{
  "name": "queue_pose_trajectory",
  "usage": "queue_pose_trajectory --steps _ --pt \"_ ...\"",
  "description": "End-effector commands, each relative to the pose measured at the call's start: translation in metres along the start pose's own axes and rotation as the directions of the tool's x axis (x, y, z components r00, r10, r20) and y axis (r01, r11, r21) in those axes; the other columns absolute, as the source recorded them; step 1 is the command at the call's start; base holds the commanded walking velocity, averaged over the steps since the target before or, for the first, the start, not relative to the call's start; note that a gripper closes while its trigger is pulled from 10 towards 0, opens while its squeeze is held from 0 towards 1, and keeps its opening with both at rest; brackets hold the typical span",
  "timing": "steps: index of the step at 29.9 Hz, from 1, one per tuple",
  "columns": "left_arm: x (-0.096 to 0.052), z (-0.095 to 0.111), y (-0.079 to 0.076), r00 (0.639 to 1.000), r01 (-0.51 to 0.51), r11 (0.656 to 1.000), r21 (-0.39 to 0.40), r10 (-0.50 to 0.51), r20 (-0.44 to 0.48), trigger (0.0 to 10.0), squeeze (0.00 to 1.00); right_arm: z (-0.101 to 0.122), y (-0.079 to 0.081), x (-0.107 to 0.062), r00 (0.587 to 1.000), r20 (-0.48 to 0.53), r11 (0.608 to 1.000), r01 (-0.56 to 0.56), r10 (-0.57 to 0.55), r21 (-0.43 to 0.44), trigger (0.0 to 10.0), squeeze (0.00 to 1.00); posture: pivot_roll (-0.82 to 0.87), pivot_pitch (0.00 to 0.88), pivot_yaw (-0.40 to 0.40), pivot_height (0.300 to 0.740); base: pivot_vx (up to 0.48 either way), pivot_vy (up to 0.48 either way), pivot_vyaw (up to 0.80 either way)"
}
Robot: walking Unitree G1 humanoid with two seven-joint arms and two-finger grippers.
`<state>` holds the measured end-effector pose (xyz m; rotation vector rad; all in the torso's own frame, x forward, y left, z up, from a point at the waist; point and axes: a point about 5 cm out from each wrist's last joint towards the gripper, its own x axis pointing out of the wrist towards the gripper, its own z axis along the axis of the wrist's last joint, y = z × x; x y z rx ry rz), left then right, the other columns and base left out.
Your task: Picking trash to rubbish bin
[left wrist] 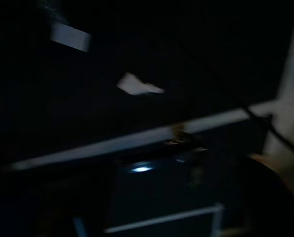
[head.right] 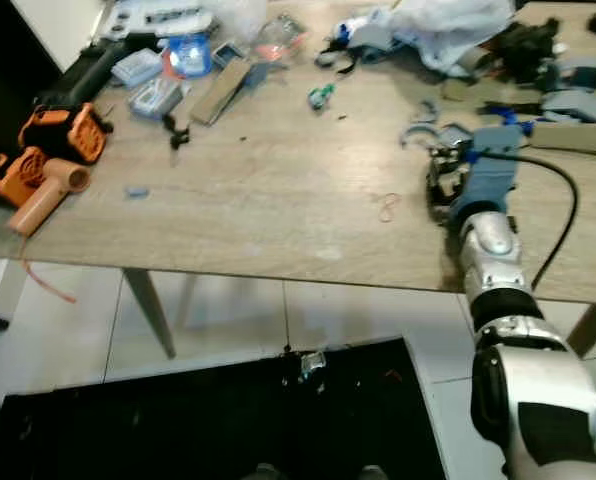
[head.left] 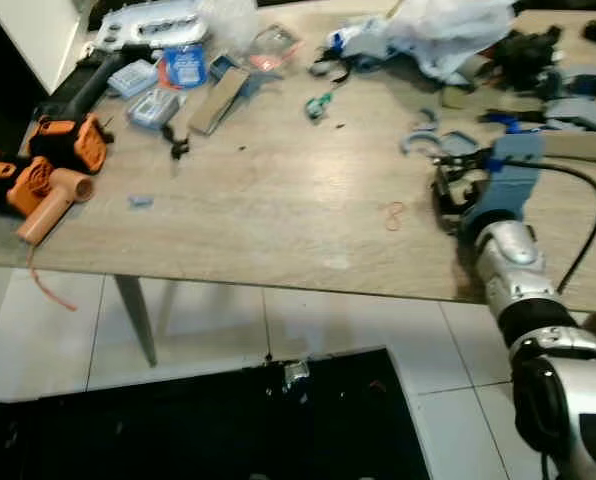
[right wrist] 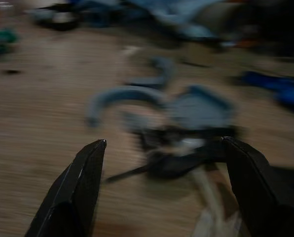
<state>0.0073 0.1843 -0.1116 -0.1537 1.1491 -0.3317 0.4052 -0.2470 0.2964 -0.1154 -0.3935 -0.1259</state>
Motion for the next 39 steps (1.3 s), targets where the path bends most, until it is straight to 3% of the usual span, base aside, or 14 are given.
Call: queue_pose_trajectory --steps 1,12,20,23,24,26,32,35,36,39 --pt "0.002 0.002 -0.006 0.999 0.042 0.998 0.04 -0.042 0.003 10.0 0.0 -0.03 0.01 -0.01 0.99 -0.132 0.999 -0.043 0.045 0.018 0.0 0.0 0.15 0.557 0.127 0.74 0.0 0.0 0.0" --pt "0.002 0.0 -0.007 0.999 0.04 0.998 0.038 -0.04 -0.004 10.0 0.0 -0.017 0.011 -0.003 0.989 -0.115 0.995 -0.094 0.092 -0.015 0.0 0.0 0.14 0.546 0.115 0.74 0.0 0.0 0.0" --pt "0.008 0.013 -0.004 1.0 0.017 0.999 0.034 -0.017 0.012 10.0 0.0 -0.008 0.017 0.001 0.99 -0.075 0.993 -0.12 0.12 0.007 0.0 0.0 0.12 0.514 0.1 0.74 0.0 0.0 0.0" --pt "0.008 0.024 0.01 0.997 -0.07 0.997 0.04 0.069 0.03 10.0 0.0 -0.002 0.022 0.002 0.987 -0.023 0.985 -0.158 0.16 0.069 0.0 0.0 0.11 0.494 0.091 0.74 0.0 0.0 0.0" --pt "0.006 0.03 0.021 0.99 -0.138 0.989 0.046 0.136 0.035 10.0 0.0 0.0 0.023 0.002 0.984 0.006 0.978 -0.18 0.181 0.101 0.0 0.0 0.11 0.483 0.085 0.74 0.0 0.0 0.0" --pt "0.005 0.032 0.027 0.985 -0.168 0.985 0.046 0.166 0.037 10.0 0.0 0.001 0.024 0.002 0.981 0.02 0.974 -0.192 0.191 0.121 0.0 0.0 0.1 0.476 0.081 0.74 0.0 0.0 0.0" --pt "-0.012 0.042 0.07 0.896 -0.443 0.893 0.077 0.443 0.015 10.0 0.0 0.012 0.028 0.001 0.956 0.151 0.928 -0.283 0.252 0.242 0.0 0.0 0.06 0.415 0.055 0.74 0.0 0.0 0.0" --pt "-0.021 0.044 0.085 0.831 -0.551 0.826 0.12 0.556 -0.009 10.0 0.0 0.017 0.027 0.0 0.942 0.203 0.915 -0.314 0.268 0.253 0.0 0.0 0.04 0.385 0.047 0.74 0.0 0.0 0.0" --pt "-0.021 0.044 0.085 0.831 -0.551 0.826 0.12 0.556 -0.009 10.0 0.0 0.017 0.027 0.0 0.942 0.203 0.915 -0.314 0.268 0.253 0.0 0.0 0.04 0.385 0.047 0.74 0.0 0.0 0.0" --pt "-0.031 0.048 0.101 0.748 -0.653 0.739 0.166 0.664 -0.012 10.0 0.0 0.023 0.022 -0.001 0.931 0.247 0.907 -0.33 0.268 0.261 0.0 0.0 0.02 0.36 0.042 0.74 0.0 0.0 0.0"
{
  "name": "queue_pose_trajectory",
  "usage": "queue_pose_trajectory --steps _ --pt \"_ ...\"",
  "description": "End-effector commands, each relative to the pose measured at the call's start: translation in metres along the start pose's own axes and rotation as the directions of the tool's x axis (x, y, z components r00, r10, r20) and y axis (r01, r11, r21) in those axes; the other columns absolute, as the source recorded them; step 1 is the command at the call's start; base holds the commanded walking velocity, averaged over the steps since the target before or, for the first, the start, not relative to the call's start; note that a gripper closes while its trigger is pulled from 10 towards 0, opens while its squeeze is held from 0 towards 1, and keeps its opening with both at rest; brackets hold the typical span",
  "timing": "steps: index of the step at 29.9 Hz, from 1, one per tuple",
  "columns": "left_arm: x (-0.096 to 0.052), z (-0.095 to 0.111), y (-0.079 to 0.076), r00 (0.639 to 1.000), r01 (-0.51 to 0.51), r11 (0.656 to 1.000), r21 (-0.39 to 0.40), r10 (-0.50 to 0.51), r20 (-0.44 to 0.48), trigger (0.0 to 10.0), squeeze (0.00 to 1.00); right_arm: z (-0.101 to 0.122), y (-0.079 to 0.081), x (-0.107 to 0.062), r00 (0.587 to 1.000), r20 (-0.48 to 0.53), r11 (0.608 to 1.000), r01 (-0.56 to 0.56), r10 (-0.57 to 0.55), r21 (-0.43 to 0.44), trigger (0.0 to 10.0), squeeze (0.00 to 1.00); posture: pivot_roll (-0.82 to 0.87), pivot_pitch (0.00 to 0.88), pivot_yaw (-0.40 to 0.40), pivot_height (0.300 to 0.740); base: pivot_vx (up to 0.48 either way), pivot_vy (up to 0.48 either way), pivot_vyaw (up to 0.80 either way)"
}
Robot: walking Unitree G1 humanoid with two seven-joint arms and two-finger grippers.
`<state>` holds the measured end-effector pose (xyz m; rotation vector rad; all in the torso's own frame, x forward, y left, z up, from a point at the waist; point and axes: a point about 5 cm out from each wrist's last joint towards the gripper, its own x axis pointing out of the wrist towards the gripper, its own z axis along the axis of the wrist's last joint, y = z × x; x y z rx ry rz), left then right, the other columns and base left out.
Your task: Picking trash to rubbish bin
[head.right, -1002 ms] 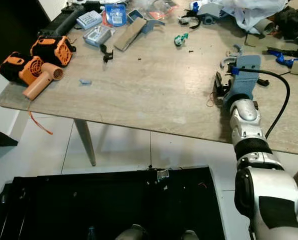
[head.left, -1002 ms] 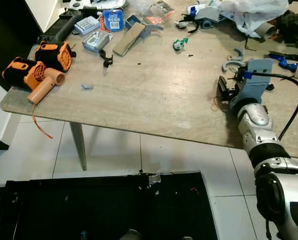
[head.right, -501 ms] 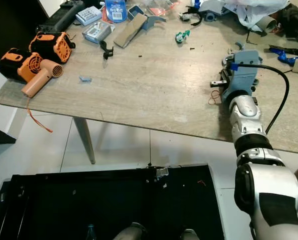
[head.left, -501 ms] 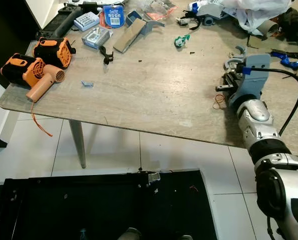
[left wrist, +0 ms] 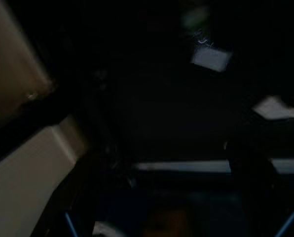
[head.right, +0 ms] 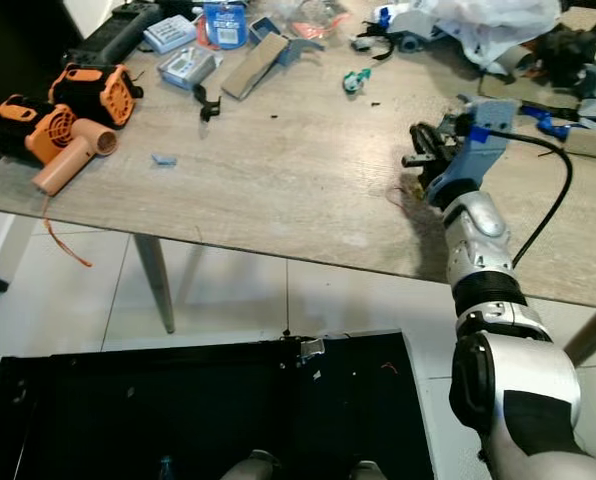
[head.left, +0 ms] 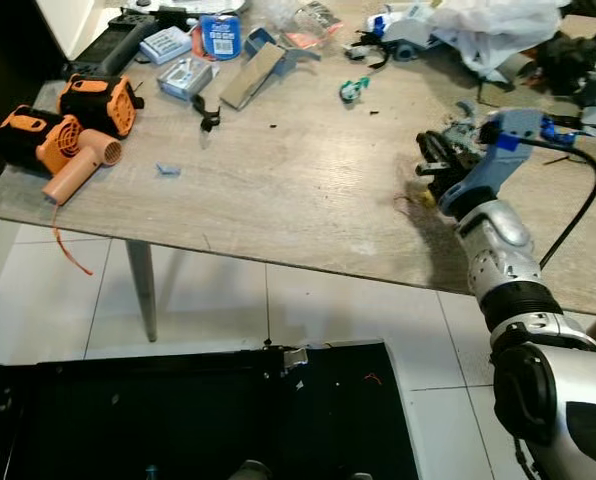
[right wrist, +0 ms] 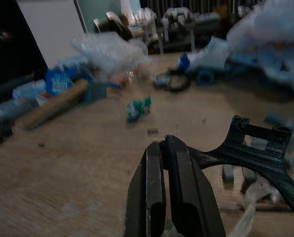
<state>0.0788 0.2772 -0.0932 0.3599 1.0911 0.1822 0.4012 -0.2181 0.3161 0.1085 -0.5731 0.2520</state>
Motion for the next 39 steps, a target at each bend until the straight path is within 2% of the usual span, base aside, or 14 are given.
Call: queue_pose_trajectory --steps 1,3,6,7,8,13,19,24,26,27,30,31,35,39 --pt "-0.005 -0.019 0.013 0.994 -0.078 0.997 0.015 0.079 -0.073 10.0 0.0 0.004 -0.005 -0.004 0.999 0.038 1.0 -0.007 0.007 0.01 0.0 0.0 0.01 0.346 0.039 0.74 0.0 0.0 0.0" --pt "-0.001 -0.008 0.016 0.993 -0.111 0.989 -0.097 0.108 -0.04 10.0 0.0 0.008 -0.006 -0.004 0.998 0.064 1.0 -0.017 0.015 0.023 0.0 0.0 0.0 0.325 0.037 0.74 0.0 0.0 0.0" --pt "0.007 0.03 -0.003 0.993 0.089 0.86 -0.502 -0.036 0.115 10.0 0.0 0.016 -0.009 -0.006 0.992 0.125 0.997 -0.035 0.026 0.073 0.0 0.0 -0.01 0.292 0.034 0.74 0.0 0.0 0.0" --pt "0.007 0.03 -0.003 0.993 0.089 0.86 -0.502 -0.036 0.115 10.0 0.0 0.016 -0.009 -0.006 0.992 0.125 0.997 -0.035 0.026 0.073 0.0 0.0 -0.01 0.292 0.034 0.74 0.0 0.0 0.0" --pt "0.009 0.05 -0.016 0.969 0.226 0.797 -0.56 -0.126 0.212 10.0 0.0 0.019 -0.008 -0.007 0.987 0.155 0.993 -0.052 0.036 0.102 0.0 0.0 -0.01 0.275 0.034 0.74 0.0 0.0 0.0" --pt "0.008 0.086 -0.052 0.879 0.472 0.711 -0.521 -0.332 0.343 10.0 0.0 0.026 0.001 -0.01 0.962 0.259 0.964 -0.15 0.09 0.219 0.0 0.0 -0.03 0.224 0.035 0.74 0.0 0.0 0.0" --pt "0.006 0.091 -0.066 0.856 0.515 0.704 -0.489 -0.391 0.339 10.0 0.0 0.028 0.012 -0.016 0.926 0.35 0.889 -0.275 0.142 0.367 0.0 0.0 -0.04 0.189 0.036 0.74 0.0 0.0 0.0" --pt "0.004 0.082 -0.075 0.845 0.535 0.687 -0.493 -0.44 0.303 10.0 0.0 0.011 0.045 -0.04 0.875 0.412 0.707 -0.459 0.254 0.538 0.0 0.0 -0.06 0.151 0.039 0.74 0.0 0.0 0.0" --pt "0.004 0.079 -0.075 0.845 0.534 0.682 -0.499 -0.446 0.294 10.0 0.0 0.006 0.054 -0.046 0.873 0.41 0.668 -0.472 0.263 0.575 1.4 0.0 -0.07 0.144 0.042 0.74 0.0 0.0 0.0" --pt "0.004 0.076 -0.075 0.847 0.53 0.678 -0.509 -0.449 0.285 10.0 0.0 0.001 0.065 -0.053 0.861 0.42 0.612 -0.503 0.288 0.61 10.0 0.0 -0.07 0.133 0.045 0.74 0.0 0.0 0.0" --pt "0.004 0.072 -0.075 0.849 0.526 0.672 -0.521 -0.454 0.272 10.0 0.0 -0.006 0.088 -0.069 0.817 0.455 0.471 -0.576 0.354 0.668 10.0 0.0 -0.09 0.127 0.057 0.74 0.0 0.0 0.0" --pt "0.004 0.072 -0.075 0.849 0.526 0.672 -0.521 -0.454 0.272 10.0 0.0 -0.006 0.088 -0.069 0.817 0.455 0.471 -0.576 0.354 0.668 10.0 0.0 -0.09 0.127 0.057 0.74 0.0 0.0 0.0" --pt "0.003 0.073 -0.079 0.84 0.539 0.669 -0.511 -0.474 0.265 10.0 0.0 -0.011 0.136 -0.103 0.661 0.498 0.225 -0.701 0.562 0.677 10.0 0.0 -0.09 0.126 0.061 0.74 0.0 0.0 0.0" --pt "0.003 0.076 -0.081 0.835 0.547 0.664 -0.509 -0.478 0.274 10.0 0.0 -0.01 0.148 -0.113 0.617 0.519 0.133 -0.71 0.592 0.692 10.0 0.0 -0.09 0.127 0.061 0.74 0.0 0.0 0.0"
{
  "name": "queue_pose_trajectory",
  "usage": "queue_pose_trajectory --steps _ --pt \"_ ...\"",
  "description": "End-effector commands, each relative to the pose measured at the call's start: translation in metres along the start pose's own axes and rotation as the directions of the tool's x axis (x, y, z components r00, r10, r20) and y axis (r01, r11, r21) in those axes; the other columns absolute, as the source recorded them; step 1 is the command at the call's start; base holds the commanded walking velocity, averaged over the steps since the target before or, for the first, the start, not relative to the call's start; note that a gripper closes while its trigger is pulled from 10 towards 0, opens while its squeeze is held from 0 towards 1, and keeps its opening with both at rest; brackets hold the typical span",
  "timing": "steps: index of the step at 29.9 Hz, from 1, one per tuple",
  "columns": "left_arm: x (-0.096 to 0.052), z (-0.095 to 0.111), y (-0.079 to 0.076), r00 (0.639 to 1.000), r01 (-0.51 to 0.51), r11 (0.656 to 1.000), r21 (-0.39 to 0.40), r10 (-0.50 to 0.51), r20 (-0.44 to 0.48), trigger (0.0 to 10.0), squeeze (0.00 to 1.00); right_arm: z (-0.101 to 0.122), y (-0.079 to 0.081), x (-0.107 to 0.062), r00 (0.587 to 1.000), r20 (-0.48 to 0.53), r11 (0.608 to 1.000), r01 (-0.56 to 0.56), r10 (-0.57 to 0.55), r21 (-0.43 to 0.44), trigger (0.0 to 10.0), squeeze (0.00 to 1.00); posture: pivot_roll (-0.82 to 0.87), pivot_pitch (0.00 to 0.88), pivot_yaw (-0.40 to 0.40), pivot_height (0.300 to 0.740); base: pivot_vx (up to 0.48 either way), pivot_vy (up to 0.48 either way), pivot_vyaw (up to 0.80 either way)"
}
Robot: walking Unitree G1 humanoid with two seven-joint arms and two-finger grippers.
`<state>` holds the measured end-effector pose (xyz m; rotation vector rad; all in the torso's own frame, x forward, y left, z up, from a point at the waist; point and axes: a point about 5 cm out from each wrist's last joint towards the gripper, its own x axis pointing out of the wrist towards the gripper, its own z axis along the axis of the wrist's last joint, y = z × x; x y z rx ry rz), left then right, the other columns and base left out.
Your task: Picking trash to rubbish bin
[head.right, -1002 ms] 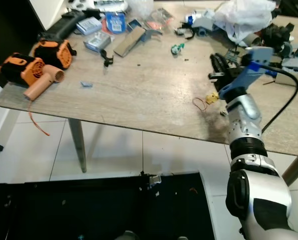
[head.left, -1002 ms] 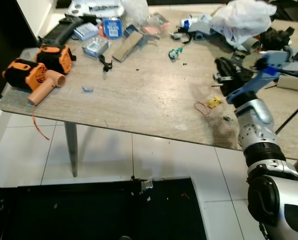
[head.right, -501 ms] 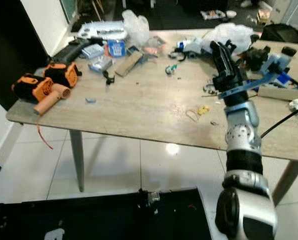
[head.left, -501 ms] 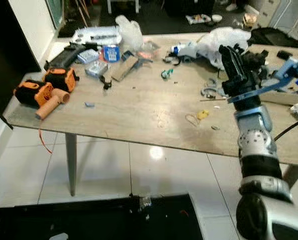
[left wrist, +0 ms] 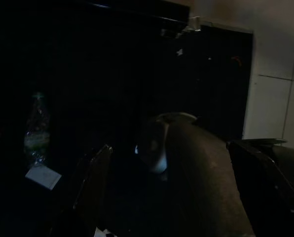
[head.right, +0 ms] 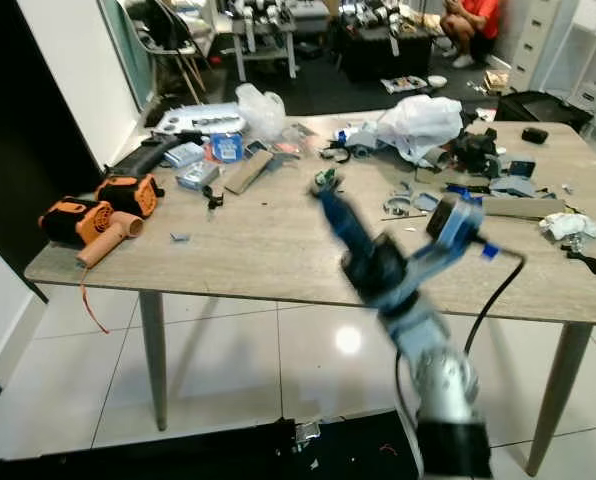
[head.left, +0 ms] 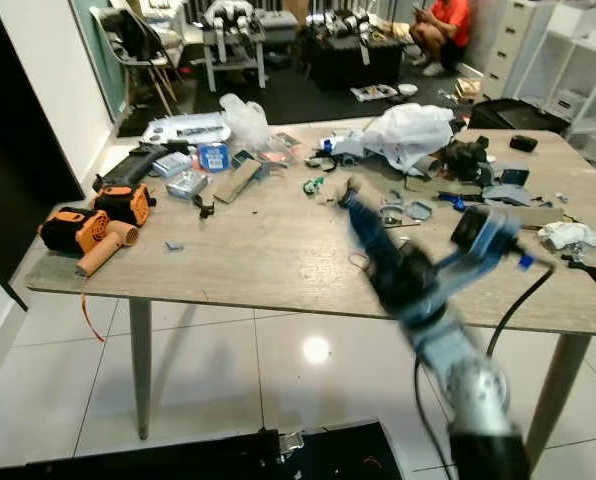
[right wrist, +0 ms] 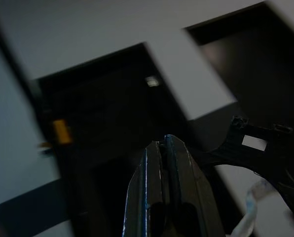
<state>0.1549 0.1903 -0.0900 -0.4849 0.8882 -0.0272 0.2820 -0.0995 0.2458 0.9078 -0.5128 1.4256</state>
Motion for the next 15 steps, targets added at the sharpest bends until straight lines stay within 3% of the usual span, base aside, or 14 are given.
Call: queue_pose_trajectory --steps 1,5,8,11,15 --pt "-0.002 -0.01 0.0 0.999 -0.001 1.0 -0.008 0.001 -0.037 10.0 0.0 -0.009 0.007 0.003 0.999 -0.031 0.998 -0.039 0.04 0.04 10.0 0.0 -0.1 0.133 0.059 0.74 0.0 0.0 0.0" --pt "0.0 -0.011 -0.005 0.999 0.015 1.0 -0.013 -0.016 -0.039 10.0 0.0 -0.045 -0.004 -0.011 0.973 -0.179 0.984 0.164 -0.148 0.075 10.0 0.0 -0.1 0.134 0.047 0.74 0.0 0.0 0.0" --pt "0.0 -0.012 -0.005 0.999 0.015 1.0 -0.015 -0.015 -0.041 10.0 0.0 -0.046 -0.004 -0.013 0.971 -0.18 0.982 0.171 -0.154 0.083 10.0 0.0 -0.1 0.134 0.046 0.74 0.0 0.0 0.0" --pt "0.0 -0.018 -0.006 0.998 0.012 1.0 -0.015 -0.013 -0.06 10.0 0.0 -0.053 0.0 -0.019 0.953 -0.25 0.973 0.202 -0.169 0.11 10.0 0.0 -0.11 0.139 0.044 0.74 0.0 0.0 0.0" --pt "0.0 -0.023 -0.009 0.997 0.014 1.0 -0.011 -0.015 -0.077 10.0 0.0 -0.057 0.0 -0.023 0.938 -0.287 0.965 0.235 -0.194 0.118 10.0 0.0 -0.12 0.141 0.037 0.74 0.0 0.0 -0.8"
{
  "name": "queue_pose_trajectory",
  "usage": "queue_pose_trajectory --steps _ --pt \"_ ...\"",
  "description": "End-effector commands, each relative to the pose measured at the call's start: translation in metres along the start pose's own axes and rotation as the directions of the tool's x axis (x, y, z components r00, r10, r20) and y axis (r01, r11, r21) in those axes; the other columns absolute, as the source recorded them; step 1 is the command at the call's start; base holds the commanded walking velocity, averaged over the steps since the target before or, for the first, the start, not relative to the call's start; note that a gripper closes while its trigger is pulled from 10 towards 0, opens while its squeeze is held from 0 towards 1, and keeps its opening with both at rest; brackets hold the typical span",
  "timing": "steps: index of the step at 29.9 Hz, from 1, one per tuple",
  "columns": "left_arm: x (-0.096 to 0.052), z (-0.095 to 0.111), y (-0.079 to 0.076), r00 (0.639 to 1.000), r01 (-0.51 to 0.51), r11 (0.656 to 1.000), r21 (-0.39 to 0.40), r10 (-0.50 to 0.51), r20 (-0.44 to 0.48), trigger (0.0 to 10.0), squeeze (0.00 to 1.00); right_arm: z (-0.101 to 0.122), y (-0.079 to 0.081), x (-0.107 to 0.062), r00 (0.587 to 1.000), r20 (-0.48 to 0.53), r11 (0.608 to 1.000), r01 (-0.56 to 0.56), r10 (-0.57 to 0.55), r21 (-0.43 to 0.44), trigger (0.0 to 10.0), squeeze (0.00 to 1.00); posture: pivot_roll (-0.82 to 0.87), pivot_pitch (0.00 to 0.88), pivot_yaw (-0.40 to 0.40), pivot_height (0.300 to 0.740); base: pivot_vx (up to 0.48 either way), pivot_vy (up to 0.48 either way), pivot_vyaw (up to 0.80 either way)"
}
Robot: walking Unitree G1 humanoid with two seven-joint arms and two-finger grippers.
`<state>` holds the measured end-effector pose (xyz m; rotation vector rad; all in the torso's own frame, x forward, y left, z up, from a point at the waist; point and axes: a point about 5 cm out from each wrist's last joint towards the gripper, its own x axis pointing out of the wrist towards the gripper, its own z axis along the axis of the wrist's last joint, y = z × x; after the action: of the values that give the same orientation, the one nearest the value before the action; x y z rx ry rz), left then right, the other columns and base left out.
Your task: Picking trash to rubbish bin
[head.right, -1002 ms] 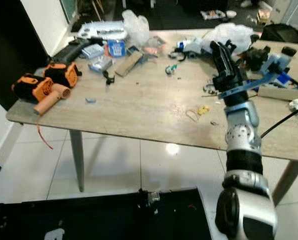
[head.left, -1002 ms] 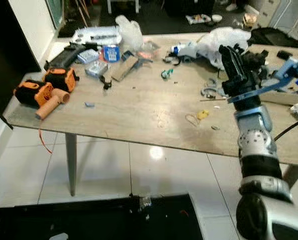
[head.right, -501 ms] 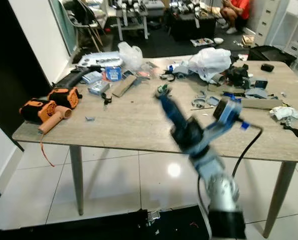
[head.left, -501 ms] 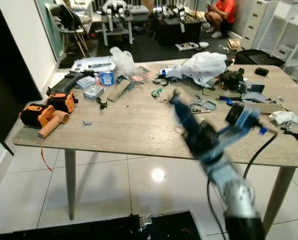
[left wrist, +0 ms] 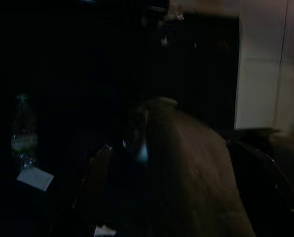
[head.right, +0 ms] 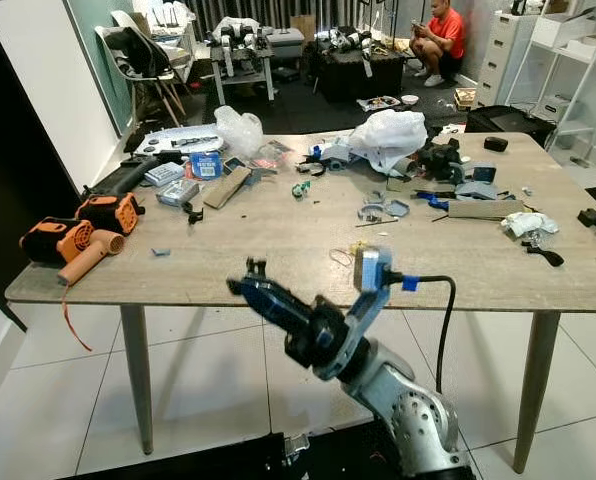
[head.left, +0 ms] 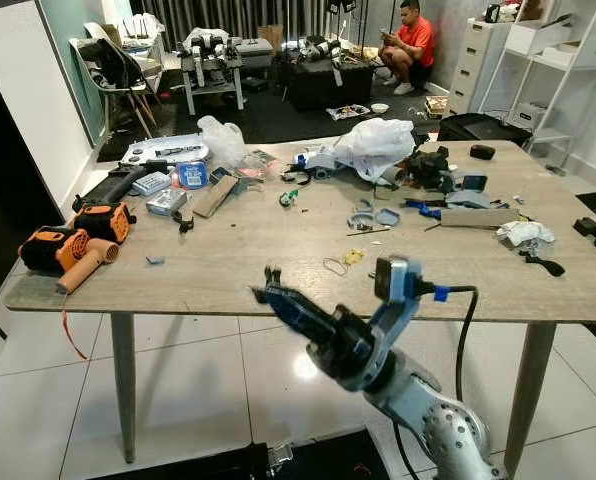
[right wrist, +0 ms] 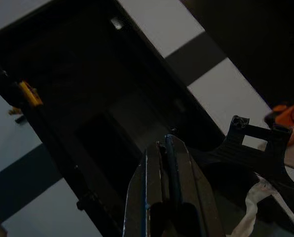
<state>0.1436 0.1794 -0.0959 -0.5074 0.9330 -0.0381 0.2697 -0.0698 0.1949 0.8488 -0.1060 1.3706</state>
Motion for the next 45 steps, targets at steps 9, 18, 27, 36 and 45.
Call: queue_pose_trajectory --steps 9,18,27,36,45 --pt "0.004 -0.005 -0.01 0.999 0.021 0.999 0.03 -0.02 -0.037 10.0 0.0 -0.011 -0.003 -0.003 0.997 -0.066 0.999 0.048 -0.048 -0.003 10.0 0.0 -0.13 0.122 0.031 0.74 0.0 0.0 -0.8" --pt "0.009 0.002 -0.017 0.999 0.032 0.997 0.074 -0.029 -0.041 10.0 0.0 -0.008 -0.016 -0.005 0.989 -0.054 0.99 0.139 -0.141 -0.037 10.0 0.0 -0.15 0.104 0.039 0.74 0.0 0.0 -0.8" --pt "0.011 0.003 -0.02 0.999 0.006 0.989 0.148 0.002 -0.05 10.0 0.0 -0.016 -0.046 -0.026 0.919 -0.045 0.919 0.388 -0.391 -0.073 10.0 0.0 -0.16 0.106 0.043 0.74 0.0 0.0 -0.8" --pt "0.013 0.002 -0.024 0.998 0.017 0.981 0.193 -0.006 -0.06 10.0 0.0 -0.022 -0.069 -0.042 0.822 -0.034 0.819 0.561 -0.568 -0.117 10.0 0.0 -0.16 0.112 0.045 0.74 0.0 0.0 -0.8" --pt "0.013 0.0 -0.025 0.997 0.02 0.974 0.226 -0.004 -0.072 10.0 0.0 -0.02 -0.081 -0.052 0.751 -0.021 0.741 0.645 -0.66 -0.187 10.0 0.0 -0.16 0.108 0.044 0.74 0.0 0.0 -0.77"
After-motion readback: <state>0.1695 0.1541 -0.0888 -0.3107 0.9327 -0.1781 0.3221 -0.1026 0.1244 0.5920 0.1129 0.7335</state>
